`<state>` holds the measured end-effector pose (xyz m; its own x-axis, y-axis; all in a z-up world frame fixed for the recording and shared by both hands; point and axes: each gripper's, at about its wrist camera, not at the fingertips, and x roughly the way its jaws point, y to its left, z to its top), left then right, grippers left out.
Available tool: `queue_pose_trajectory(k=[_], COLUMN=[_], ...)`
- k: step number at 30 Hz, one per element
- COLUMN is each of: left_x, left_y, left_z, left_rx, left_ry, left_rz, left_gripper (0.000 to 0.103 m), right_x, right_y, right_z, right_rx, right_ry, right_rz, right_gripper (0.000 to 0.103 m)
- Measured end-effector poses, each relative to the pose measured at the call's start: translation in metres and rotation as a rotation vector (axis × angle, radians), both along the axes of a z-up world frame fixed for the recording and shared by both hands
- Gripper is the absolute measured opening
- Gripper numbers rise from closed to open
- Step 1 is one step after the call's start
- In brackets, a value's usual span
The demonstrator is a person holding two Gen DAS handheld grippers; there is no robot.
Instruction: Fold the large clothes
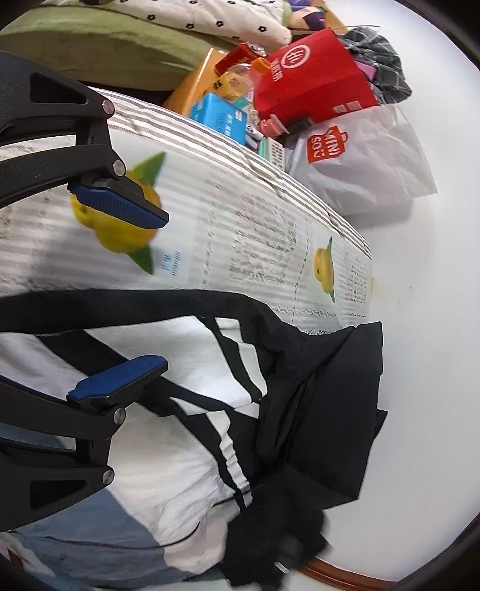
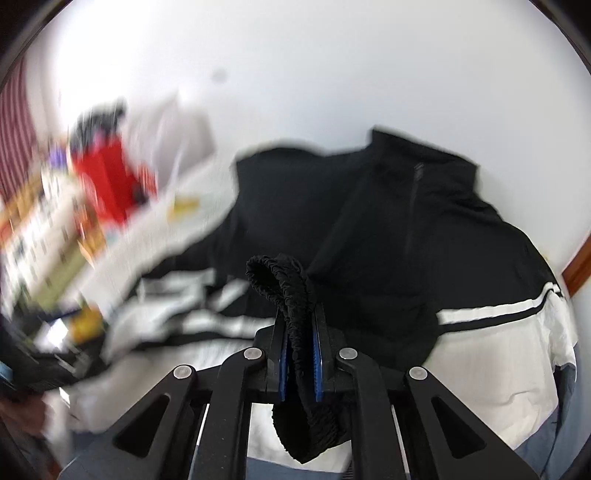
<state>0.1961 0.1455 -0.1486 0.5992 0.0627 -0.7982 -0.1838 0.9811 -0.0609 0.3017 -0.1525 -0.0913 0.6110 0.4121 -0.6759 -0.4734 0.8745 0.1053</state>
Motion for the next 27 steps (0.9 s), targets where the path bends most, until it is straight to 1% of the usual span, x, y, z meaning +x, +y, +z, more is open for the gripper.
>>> queue_pose_trajectory(k=[3,5,7,10,12,15,19,21,25,27], left_x=[0.010,0.014,0.017,0.021,0.022,0.024,0.025,0.025,0.025,0.025], left_y=[-0.005,-0.006,-0.007,-0.008,-0.010,-0.011,-0.011,-0.011,-0.011,-0.010], left_z=[-0.003,-0.005,-0.007,-0.012,-0.014,-0.016,-0.016,-0.016,-0.015,-0.014], left_rx=[0.014,0.025,0.034,0.041,0.053,0.061,0.065,0.062,0.060,0.063], left_ry=[0.007,0.014,0.027,0.043,0.050,0.057,0.059,0.061,0.063,0.063], left_rz=[0.003,0.009,0.018,0.024,0.024,0.024,0.021,0.022,0.023,0.021], left_gripper=[0.069,0.069,0.069,0.069,0.069,0.069,0.069,0.069,0.069,0.069], right_x=[0.022,0.038,0.055,0.074,0.085,0.097,0.110,0.112,0.115,0.121], right_y=[-0.042,-0.071,-0.092,-0.131,-0.158,-0.194,-0.237,-0.244,-0.244,-0.245], right_z=[0.021,0.030,0.037,0.046,0.047,0.038,0.012,-0.001,-0.033,-0.052], right_rx=[0.103,0.162,0.194,0.266,0.319,0.353,0.428,0.411,0.277,0.238], right_ry=[-0.011,-0.012,-0.023,-0.030,-0.018,-0.001,0.071,0.108,0.152,0.189], right_rz=[-0.078,-0.135,-0.191,-0.281,-0.335,-0.434,-0.538,-0.558,-0.593,-0.580], right_gripper=[0.010,0.010,0.010,0.010,0.010,0.010,0.010,0.010,0.012,0.015])
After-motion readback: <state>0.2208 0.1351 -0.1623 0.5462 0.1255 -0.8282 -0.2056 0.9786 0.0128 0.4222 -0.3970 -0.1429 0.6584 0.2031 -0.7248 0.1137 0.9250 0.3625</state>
